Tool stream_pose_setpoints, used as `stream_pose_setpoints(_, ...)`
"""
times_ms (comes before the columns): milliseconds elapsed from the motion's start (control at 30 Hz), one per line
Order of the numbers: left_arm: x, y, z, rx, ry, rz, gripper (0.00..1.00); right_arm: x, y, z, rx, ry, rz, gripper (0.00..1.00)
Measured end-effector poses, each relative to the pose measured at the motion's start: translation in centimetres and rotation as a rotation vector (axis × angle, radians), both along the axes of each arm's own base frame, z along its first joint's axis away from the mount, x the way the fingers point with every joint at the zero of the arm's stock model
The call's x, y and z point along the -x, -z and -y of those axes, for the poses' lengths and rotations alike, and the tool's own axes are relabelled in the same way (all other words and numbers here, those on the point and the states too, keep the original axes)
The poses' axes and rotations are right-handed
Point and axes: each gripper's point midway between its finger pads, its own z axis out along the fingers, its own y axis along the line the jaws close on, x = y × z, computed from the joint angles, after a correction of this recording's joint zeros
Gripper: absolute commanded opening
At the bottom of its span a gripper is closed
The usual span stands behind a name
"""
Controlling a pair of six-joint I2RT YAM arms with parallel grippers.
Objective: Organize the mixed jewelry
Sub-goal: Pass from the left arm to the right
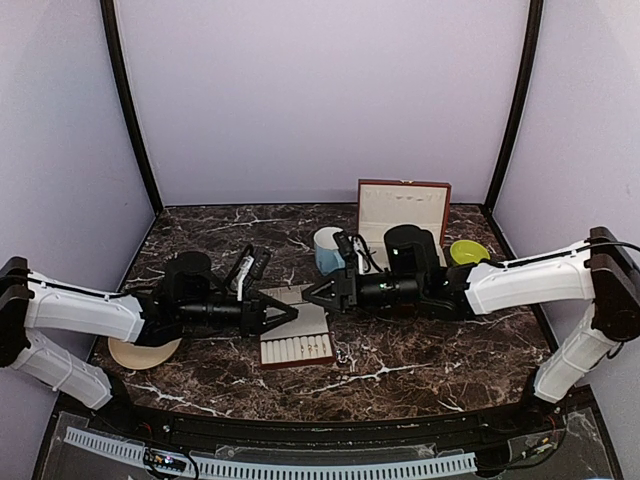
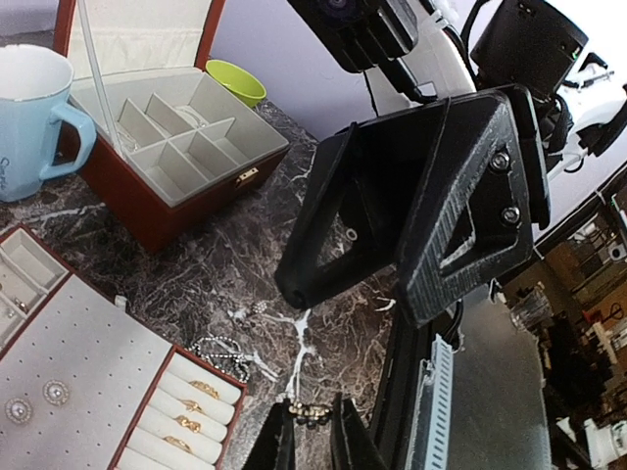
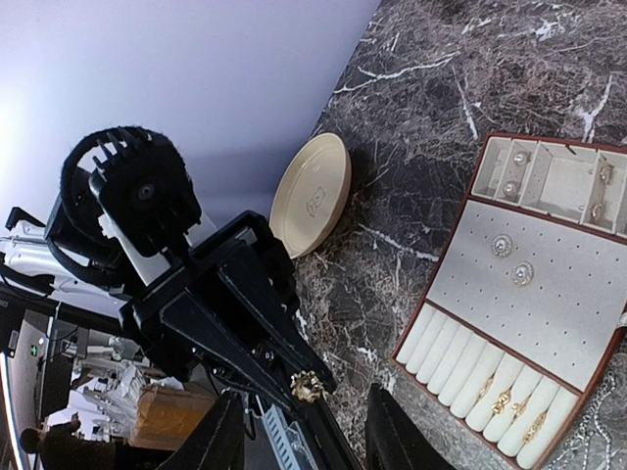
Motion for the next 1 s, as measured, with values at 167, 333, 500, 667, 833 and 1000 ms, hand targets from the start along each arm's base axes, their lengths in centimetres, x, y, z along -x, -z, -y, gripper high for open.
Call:
stream_pose_setpoints(167,-0.2,-0.4,-0.1,-0.076,0.029,0.099,0.11,1.2,0.2,0.0,0.016,-0.068,-0.004,0.4)
stream_pose_setpoints(333,-0.2,-0.9,-0.2,-0.128,0.056,0.178,0.11,1.7,-0.1,-0.3,0.01,-0.104,-0.003,0.37)
stream_pose_setpoints(500,0.0,-0.1,-0.4,-0.171,0.08,0.201,0.12,1.8,0.1,-0.9,0.01,-0.125,-0.01,0.33)
stream_pose_setpoints(667,0.3,0.5,-0.7,-0.202,0.098,0.212,0.12,1.8,1.0,-1.6,0.024,-0.138,-0.025,0.31)
stream_pose_setpoints(833,0.5,0.2,-0.8,-0.201,0.108,0.231,0.12,1.7,1.5,-2.0,0.032,-0.145,-0.033,0.28)
stream_pose_setpoints(1000,0.6,0.3,-0.8,-0.202,0.117,0.234,0.12,1.7,1.8,-2.5,0.036,-0.152,-0.041,0.23)
